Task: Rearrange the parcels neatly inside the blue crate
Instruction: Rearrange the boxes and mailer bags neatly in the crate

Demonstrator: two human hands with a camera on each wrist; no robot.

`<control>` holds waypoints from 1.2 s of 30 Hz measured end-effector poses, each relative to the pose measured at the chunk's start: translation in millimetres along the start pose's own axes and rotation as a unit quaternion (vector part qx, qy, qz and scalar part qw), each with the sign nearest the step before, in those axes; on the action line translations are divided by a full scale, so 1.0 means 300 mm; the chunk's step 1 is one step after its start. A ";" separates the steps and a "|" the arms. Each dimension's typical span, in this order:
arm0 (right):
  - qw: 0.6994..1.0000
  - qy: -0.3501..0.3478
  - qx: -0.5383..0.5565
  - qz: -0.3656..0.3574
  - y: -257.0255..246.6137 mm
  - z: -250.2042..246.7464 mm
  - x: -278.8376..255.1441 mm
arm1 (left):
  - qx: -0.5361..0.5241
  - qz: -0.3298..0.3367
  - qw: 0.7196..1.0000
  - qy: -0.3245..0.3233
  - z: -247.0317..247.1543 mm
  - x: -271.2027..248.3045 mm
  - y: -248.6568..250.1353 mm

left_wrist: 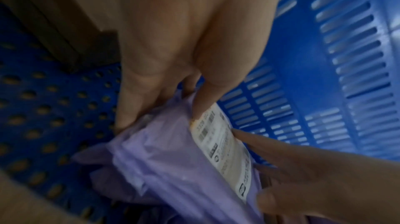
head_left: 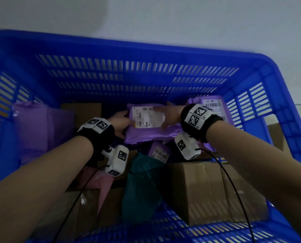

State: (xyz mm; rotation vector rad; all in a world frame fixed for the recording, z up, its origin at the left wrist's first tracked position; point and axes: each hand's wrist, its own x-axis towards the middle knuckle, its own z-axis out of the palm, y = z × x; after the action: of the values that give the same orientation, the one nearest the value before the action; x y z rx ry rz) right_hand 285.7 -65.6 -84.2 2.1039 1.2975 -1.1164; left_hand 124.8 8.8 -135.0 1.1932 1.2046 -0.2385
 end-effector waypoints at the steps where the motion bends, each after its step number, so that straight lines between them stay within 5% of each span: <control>1: 1.000 -0.019 -0.014 -0.001 -0.001 0.004 0.010 | 0.000 0.000 1.000 -0.010 0.008 0.004 -0.004; 11: 1.000 -0.020 -0.005 -0.015 -0.011 -0.005 0.028 | 0.074 0.029 0.997 0.011 0.013 -0.006 -0.024; 14: 0.998 0.013 0.012 -0.060 -0.046 -0.057 -0.054 | 0.066 0.039 0.997 0.025 -0.049 -0.034 -0.027; 18: 0.987 -0.025 0.090 -0.129 -0.145 -0.012 -0.113 | 0.065 0.046 0.996 0.038 -0.107 -0.092 -0.045; 25: 0.981 -0.075 -0.080 -0.162 -0.277 0.153 -0.085 | 0.070 0.056 0.996 0.025 -0.105 -0.179 -0.072; 36: 0.983 -0.033 -0.053 -0.175 -0.265 0.215 -0.123 | 0.048 0.074 0.995 0.042 -0.135 -0.269 -0.128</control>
State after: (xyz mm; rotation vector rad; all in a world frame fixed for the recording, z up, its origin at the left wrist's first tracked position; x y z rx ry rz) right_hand 180.5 -93.1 -87.9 1.7892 1.6991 -1.2131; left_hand 40.8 -8.9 -87.1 1.3813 1.1821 -0.1365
